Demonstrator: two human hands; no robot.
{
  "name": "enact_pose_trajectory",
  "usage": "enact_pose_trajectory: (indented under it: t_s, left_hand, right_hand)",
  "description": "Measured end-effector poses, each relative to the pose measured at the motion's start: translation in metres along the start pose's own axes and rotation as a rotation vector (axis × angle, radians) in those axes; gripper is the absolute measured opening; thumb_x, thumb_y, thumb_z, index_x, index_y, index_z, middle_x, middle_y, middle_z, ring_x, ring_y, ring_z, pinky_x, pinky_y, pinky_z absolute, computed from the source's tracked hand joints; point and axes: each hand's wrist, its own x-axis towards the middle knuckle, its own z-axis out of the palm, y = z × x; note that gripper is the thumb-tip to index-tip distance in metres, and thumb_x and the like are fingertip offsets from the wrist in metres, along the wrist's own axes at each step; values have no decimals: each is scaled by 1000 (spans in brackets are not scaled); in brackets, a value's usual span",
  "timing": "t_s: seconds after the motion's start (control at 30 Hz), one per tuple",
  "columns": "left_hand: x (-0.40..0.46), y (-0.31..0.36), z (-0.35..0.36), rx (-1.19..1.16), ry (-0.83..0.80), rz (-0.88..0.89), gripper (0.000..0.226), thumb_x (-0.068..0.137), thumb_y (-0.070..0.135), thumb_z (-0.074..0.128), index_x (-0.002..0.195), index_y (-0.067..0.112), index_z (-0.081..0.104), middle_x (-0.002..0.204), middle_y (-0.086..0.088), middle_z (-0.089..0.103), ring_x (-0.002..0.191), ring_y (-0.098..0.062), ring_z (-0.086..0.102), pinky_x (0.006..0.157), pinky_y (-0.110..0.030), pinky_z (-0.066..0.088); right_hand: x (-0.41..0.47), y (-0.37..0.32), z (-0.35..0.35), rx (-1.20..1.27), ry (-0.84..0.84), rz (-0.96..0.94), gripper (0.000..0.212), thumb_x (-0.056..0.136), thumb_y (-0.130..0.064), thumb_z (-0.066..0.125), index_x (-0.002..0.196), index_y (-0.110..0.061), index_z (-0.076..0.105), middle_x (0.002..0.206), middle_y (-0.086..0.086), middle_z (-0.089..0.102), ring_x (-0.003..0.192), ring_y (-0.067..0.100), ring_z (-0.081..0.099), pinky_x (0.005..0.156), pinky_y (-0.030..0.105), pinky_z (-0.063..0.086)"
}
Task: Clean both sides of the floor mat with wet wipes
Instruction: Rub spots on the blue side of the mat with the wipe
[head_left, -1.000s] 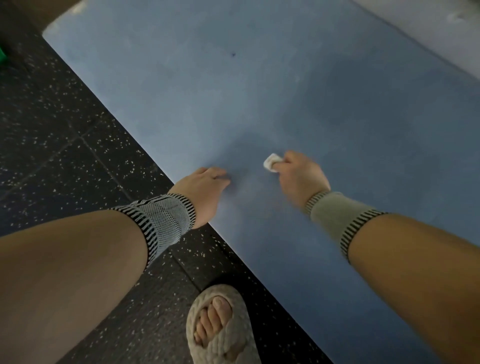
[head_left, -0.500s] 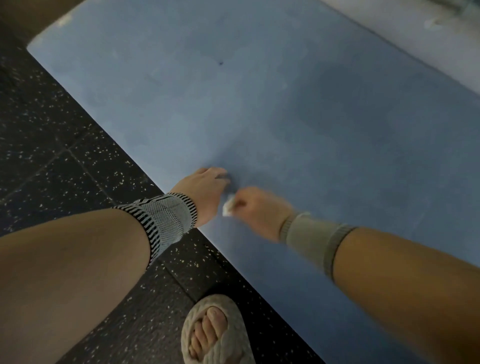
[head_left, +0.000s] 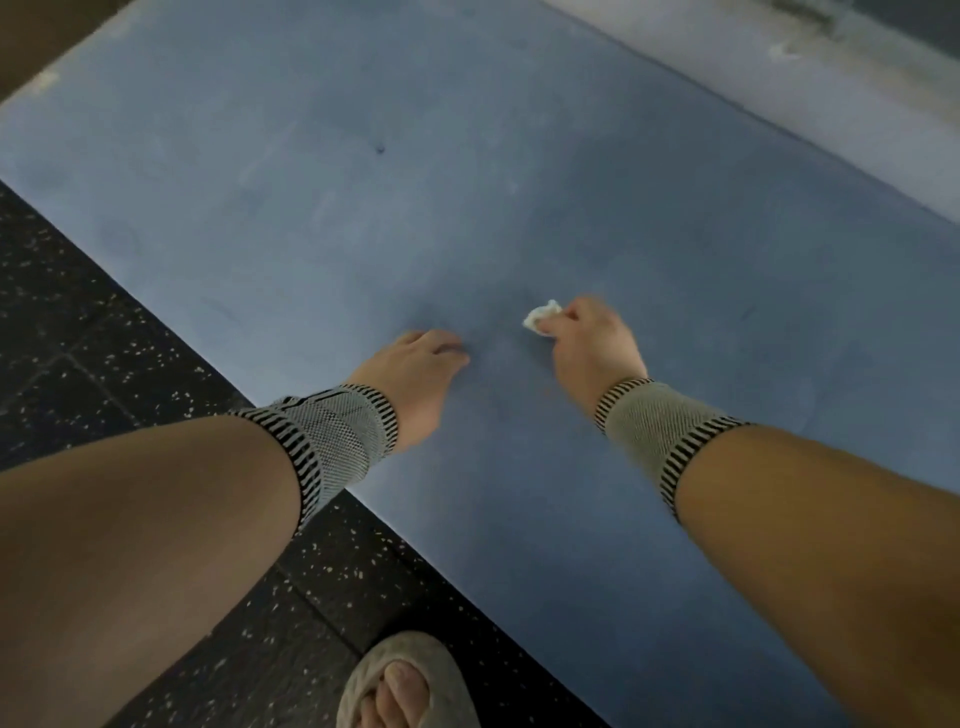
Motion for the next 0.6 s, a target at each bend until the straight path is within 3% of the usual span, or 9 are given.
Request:
enact_pose_trajectory:
  t_s: [0.07, 0.13, 0.2, 0.23, 0.33, 0.4, 0.43, 0.53, 0.6]
  left_hand:
    - [6, 4, 0, 5, -1, 24, 64, 85, 4, 52, 145, 20, 40, 154, 5, 30, 138, -22, 30, 113, -34, 31]
    - [13, 7, -2, -6, 7, 46, 60, 87, 6, 50, 144, 20, 42, 153, 3, 31, 138, -23, 30, 113, -35, 29]
    - [22, 11, -3, -4, 5, 62, 57, 87, 6, 50, 142, 20, 44, 153, 2, 32, 137, -23, 30, 113, -35, 29]
    - [26, 12, -3, 1, 10, 69, 56, 87, 7, 50, 141, 21, 46, 151, 2, 33, 136, -23, 31, 113, -36, 30]
    - [31, 11, -2, 1, 23, 68, 57, 85, 5, 52, 139, 23, 47, 147, 6, 37, 132, -23, 34, 110, -36, 35]
    - [31, 8, -1, -1, 25, 59, 60, 85, 2, 51, 141, 23, 45, 148, 7, 36, 133, -21, 33, 110, -33, 35]
    - [31, 8, -1, 2, 32, 66, 60, 85, 1, 49, 141, 22, 44, 148, 6, 35, 133, -21, 33, 109, -33, 34]
    - [36, 12, -3, 1, 44, 88, 61, 85, 2, 48, 142, 22, 43, 150, 3, 32, 135, -22, 29, 109, -33, 31]
    - [41, 18, -4, -9, 33, 93, 62, 85, 2, 48, 143, 23, 42, 151, 3, 30, 137, -22, 27, 109, -35, 33]
  right_hand:
    - [-10, -11, 7, 19, 26, 66, 18, 91, -31, 54, 83, -17, 61, 92, -2, 60, 98, 24, 56, 78, 28, 39]
    - [-41, -41, 25, 200, -73, -136, 21, 92, -32, 48, 92, -20, 65, 100, 0, 64, 101, 23, 58, 88, 33, 45]
    - [-61, -54, 28, 234, -226, -408, 34, 91, -34, 35, 103, -22, 65, 104, 3, 62, 100, 27, 57, 85, 37, 47]
    - [-53, -43, 24, 246, -214, -423, 32, 91, -34, 39, 100, -23, 67, 98, 0, 62, 96, 24, 57, 83, 37, 48]
    - [-8, 7, 2, 153, -11, -27, 11, 88, -30, 58, 80, -29, 66, 85, -12, 61, 90, 14, 57, 80, 30, 43]
    - [6, 15, -7, 203, 70, 236, 16, 90, -17, 54, 95, -24, 67, 99, 2, 60, 98, 24, 54, 79, 29, 38]
    - [0, 10, -3, 217, 62, 230, 19, 91, -15, 52, 102, -21, 67, 105, 6, 61, 102, 26, 54, 82, 29, 39]
    - [-60, -33, 8, 305, -178, -200, 25, 89, -15, 52, 109, -24, 64, 114, 0, 62, 107, 22, 57, 91, 30, 47]
    - [-80, -25, 9, 195, -256, -516, 35, 83, -8, 54, 109, -29, 66, 110, 0, 63, 100, 26, 59, 81, 35, 52]
